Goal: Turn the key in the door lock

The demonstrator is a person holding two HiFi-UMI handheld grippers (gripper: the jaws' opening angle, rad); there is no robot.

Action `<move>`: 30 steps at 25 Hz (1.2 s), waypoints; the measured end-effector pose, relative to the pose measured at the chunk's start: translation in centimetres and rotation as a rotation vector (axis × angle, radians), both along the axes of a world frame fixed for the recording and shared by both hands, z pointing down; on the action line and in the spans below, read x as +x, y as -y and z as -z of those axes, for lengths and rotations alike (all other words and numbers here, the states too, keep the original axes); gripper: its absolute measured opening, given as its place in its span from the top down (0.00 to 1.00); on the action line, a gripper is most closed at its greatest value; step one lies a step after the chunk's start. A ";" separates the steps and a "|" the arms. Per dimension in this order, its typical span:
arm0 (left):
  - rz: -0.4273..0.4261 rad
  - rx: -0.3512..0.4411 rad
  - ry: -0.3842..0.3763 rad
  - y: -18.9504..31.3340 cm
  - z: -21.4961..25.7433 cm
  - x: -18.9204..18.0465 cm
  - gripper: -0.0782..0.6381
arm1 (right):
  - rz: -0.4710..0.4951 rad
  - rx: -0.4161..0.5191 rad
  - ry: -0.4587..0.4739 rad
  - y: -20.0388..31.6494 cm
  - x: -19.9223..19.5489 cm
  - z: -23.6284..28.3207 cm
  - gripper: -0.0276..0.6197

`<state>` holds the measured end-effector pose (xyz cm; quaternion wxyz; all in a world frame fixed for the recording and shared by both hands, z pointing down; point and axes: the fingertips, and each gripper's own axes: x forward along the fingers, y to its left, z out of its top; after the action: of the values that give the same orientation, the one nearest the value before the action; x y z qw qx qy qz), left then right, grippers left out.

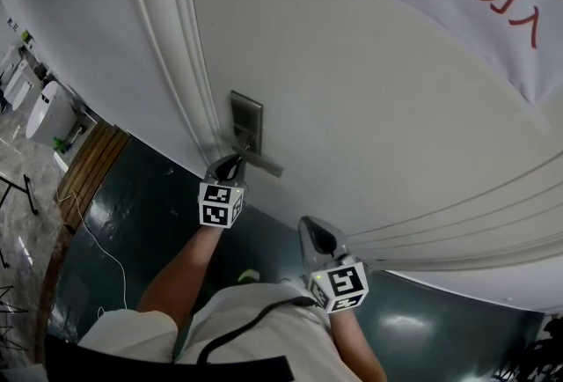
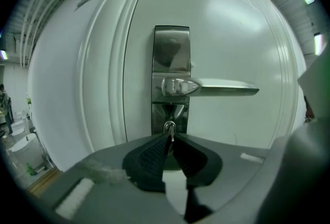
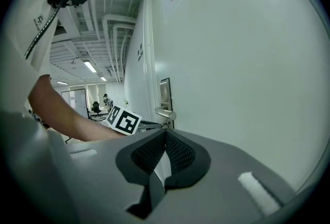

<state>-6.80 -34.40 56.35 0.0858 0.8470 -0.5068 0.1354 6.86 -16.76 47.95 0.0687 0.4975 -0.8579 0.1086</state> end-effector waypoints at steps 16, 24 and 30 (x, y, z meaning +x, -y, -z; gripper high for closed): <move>-0.016 -0.297 -0.653 0.0 -0.9 -0.5 0.85 | -0.038 0.009 -0.003 -0.6 -0.4 0.0 0.94; -0.010 -0.442 -1.033 0.2 -0.8 -0.5 0.85 | -0.052 0.017 -0.007 -1.0 -0.5 0.2 0.94; 0.009 -0.532 -1.308 0.2 -0.8 -0.5 0.84 | -0.063 0.002 -0.005 -1.7 -0.3 -0.1 0.94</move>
<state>-7.31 -34.57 57.12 0.5774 0.7028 -0.3045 -0.2828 6.55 -15.04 48.00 0.0667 0.5245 -0.8418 0.1084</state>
